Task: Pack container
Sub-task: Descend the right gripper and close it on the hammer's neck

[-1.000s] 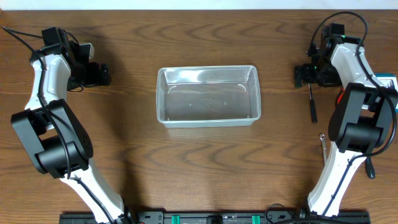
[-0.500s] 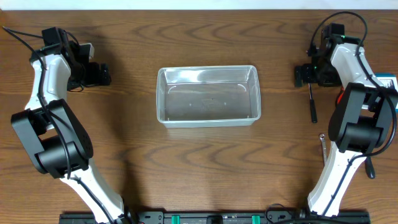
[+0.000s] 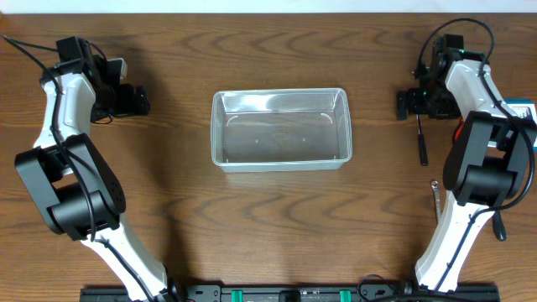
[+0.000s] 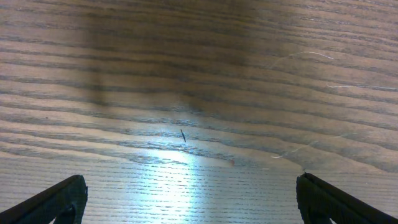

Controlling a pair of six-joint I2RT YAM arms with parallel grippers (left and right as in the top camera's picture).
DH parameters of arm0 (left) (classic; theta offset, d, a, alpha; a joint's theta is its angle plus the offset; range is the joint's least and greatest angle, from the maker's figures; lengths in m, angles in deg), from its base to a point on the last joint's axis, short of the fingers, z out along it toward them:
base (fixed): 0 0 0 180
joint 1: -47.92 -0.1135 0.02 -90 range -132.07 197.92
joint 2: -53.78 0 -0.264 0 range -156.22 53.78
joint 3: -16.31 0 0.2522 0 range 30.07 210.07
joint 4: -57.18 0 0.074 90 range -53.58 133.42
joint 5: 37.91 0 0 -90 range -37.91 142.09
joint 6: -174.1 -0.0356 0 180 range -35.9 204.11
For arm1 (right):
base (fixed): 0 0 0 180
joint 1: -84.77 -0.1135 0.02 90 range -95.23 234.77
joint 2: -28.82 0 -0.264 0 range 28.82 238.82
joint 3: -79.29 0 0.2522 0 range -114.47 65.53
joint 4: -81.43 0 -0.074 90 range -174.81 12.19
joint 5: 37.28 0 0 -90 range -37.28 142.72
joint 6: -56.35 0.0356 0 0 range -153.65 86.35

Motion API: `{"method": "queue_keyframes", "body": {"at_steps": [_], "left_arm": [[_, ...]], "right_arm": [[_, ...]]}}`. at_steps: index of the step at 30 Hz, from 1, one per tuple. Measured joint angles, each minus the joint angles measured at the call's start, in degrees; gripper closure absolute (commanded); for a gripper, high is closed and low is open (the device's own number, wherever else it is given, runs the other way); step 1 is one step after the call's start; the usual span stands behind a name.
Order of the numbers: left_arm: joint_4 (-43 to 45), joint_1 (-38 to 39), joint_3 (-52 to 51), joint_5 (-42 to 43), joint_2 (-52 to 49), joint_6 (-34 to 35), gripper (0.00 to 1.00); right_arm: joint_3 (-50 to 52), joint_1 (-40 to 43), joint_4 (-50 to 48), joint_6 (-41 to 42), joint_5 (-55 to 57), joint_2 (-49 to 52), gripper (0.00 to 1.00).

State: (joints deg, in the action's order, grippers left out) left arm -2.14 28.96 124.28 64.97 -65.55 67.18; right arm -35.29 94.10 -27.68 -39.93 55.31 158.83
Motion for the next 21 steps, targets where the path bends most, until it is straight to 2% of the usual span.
{"method": "queue_keyframes", "body": {"at_steps": [17, 21], "left_arm": [[0.0, 0.0, 0.0, 0.0, 0.0, 0.0, 0.02], [0.0, 0.0, 0.0, 0.0, 0.0, 0.0, 0.02]], "right_arm": [[1.9, 0.0, -2.2, -0.2, -0.8, -0.4, 0.01], [1.9, 0.0, -2.6, -0.2, -1.0, -0.4, 0.04]]}}
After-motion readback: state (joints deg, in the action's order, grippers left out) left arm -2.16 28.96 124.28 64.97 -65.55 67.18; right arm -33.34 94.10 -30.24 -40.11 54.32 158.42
